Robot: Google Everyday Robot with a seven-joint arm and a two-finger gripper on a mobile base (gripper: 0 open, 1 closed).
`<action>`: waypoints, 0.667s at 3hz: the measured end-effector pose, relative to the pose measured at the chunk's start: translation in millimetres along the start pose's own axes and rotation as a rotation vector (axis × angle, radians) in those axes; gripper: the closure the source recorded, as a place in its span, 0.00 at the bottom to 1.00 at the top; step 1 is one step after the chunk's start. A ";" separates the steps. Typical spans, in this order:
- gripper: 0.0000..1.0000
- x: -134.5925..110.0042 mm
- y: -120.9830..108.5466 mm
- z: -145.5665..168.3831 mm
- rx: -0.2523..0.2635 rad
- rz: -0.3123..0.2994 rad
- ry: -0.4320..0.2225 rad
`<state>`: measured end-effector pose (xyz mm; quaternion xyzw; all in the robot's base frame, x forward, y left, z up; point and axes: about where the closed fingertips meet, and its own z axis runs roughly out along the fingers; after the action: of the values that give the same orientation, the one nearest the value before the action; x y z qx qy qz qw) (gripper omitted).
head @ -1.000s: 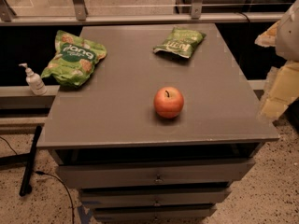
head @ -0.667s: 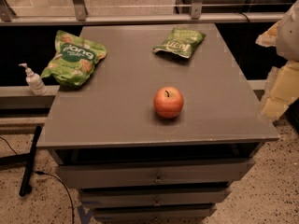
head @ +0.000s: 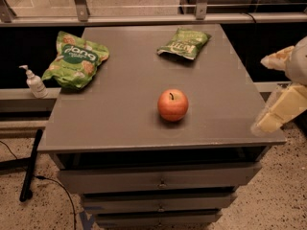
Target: Move apple near green jalapeno chip bag
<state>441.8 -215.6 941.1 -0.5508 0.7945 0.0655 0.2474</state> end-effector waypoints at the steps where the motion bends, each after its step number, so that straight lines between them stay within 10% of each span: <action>1: 0.00 -8.0 2.9 31.4 -0.028 0.082 -0.184; 2: 0.00 -33.3 3.4 56.0 -0.048 0.126 -0.343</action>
Offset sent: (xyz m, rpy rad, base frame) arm 0.0452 0.0838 -0.0435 0.5834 -0.0823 -0.0391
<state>465.7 -165.1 907.4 -0.4864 0.7718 0.1927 0.3613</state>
